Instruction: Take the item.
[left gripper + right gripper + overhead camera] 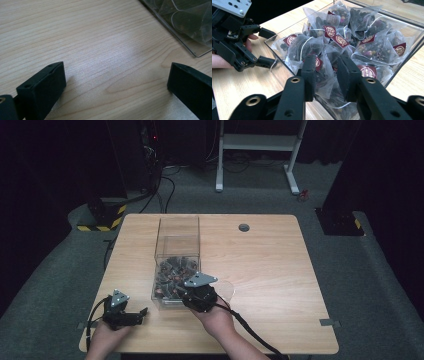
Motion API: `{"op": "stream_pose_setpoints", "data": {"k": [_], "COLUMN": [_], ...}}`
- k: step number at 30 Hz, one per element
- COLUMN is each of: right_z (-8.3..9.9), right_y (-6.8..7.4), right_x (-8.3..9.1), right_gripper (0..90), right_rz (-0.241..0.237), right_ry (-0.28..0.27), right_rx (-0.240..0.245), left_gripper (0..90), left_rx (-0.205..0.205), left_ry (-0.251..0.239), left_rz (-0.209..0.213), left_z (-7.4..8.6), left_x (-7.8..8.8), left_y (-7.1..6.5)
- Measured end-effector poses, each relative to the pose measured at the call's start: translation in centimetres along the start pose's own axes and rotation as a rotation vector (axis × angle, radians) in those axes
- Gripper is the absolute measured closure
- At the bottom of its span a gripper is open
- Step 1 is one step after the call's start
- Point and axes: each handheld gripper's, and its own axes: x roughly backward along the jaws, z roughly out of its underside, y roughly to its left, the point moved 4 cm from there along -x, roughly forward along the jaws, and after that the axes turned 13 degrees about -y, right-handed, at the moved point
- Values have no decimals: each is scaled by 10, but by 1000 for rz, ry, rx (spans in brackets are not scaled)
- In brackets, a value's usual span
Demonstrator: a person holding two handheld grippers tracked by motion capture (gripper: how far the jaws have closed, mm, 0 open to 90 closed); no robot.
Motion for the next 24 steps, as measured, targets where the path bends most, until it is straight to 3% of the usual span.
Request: {"op": "stream_pose_setpoints", "data": {"k": [6,16,24], "right_z": [2,4,1], "right_y": [0,1,2], "right_x": [-1,-1,3], "right_gripper": [739,892,900], "right_rz": [-6,-3,-2], "right_ry": [8,18,-15], "right_rx": [-2,4,16], "left_gripper": [21,22,21], "left_rx": [1,0,0], "left_ry": [0,0,0], "left_rz": [0,0,0], "left_z": [0,0,0], "left_x": [0,0,0], "left_y": [0,0,0]}}
